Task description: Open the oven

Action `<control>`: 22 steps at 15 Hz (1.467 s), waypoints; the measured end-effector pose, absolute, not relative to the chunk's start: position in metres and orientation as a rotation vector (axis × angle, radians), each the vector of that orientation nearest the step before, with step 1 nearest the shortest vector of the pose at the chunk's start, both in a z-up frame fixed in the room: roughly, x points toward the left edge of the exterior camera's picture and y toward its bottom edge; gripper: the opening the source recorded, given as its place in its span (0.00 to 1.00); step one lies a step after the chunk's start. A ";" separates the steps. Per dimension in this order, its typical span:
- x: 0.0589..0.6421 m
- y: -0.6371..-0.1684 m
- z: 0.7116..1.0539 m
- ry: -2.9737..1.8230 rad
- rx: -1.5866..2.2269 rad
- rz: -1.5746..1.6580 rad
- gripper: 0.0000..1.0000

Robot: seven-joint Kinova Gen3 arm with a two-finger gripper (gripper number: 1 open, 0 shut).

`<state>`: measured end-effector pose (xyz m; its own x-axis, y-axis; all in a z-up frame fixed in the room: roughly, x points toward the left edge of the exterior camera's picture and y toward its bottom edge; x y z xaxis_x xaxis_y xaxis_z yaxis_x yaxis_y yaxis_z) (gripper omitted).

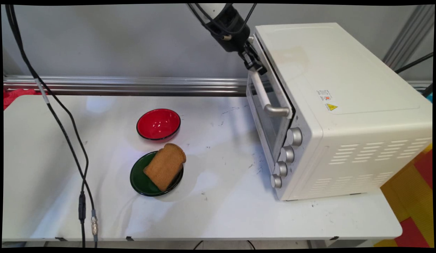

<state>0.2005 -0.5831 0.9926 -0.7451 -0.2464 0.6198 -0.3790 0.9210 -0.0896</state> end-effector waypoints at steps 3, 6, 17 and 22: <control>0.206 -0.581 0.988 -2.460 0.448 0.274 0.00; 0.213 -0.579 0.985 -2.478 0.449 0.271 0.00; 0.257 -0.562 0.965 -2.577 0.434 0.248 0.00; 0.273 -0.558 0.951 -2.594 0.430 0.252 0.00</control>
